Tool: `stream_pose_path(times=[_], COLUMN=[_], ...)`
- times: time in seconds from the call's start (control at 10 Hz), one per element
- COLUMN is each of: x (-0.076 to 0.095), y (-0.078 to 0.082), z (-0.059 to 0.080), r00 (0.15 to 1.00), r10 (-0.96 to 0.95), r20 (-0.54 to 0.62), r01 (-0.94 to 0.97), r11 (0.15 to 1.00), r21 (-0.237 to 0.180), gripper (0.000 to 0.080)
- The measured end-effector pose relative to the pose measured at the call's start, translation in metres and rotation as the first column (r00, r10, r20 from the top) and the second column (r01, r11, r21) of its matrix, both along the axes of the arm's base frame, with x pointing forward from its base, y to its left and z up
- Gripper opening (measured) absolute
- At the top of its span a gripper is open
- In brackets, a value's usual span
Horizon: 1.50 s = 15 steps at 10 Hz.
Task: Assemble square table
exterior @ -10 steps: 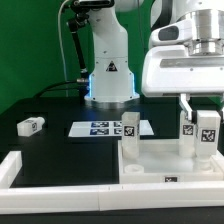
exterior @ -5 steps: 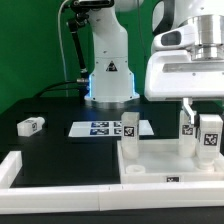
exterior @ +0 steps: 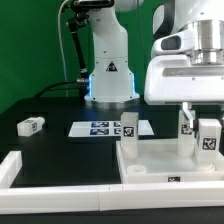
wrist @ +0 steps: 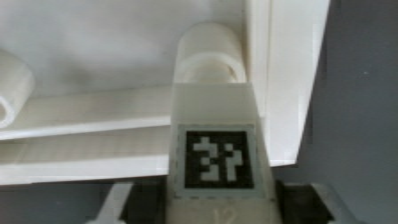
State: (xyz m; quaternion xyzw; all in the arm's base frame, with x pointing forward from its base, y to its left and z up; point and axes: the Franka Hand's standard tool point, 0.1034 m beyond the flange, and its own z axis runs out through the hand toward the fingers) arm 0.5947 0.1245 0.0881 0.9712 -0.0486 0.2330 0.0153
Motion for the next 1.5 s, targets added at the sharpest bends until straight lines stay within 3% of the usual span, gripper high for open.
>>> stream_pose_path(times=[0.4,0.5,0.6,0.9,1.5], x=[0.0013,0.0013,0.0013,0.0013,0.0015], y=[-0.0003,-0.0002,-0.0002,-0.0002,0.0001], z=[-0.0001,-0.0001,-0.0001,-0.0001,0.0000], r00=[1.000,1.000,1.000,1.000,1.000], r10=[0.005,0.006,0.007,0.008,0.008], r20=[0.011,0.011,0.011,0.011,0.006], r01=[-0.005,-0.006,-0.007,-0.008,-0.008], r11=[1.000,1.000,1.000,1.000,1.000], r21=[-0.002,-0.003,-0.003,-0.004,-0.004], gripper=[0.0290,0.0384,0.0582,0.0645,0.0649])
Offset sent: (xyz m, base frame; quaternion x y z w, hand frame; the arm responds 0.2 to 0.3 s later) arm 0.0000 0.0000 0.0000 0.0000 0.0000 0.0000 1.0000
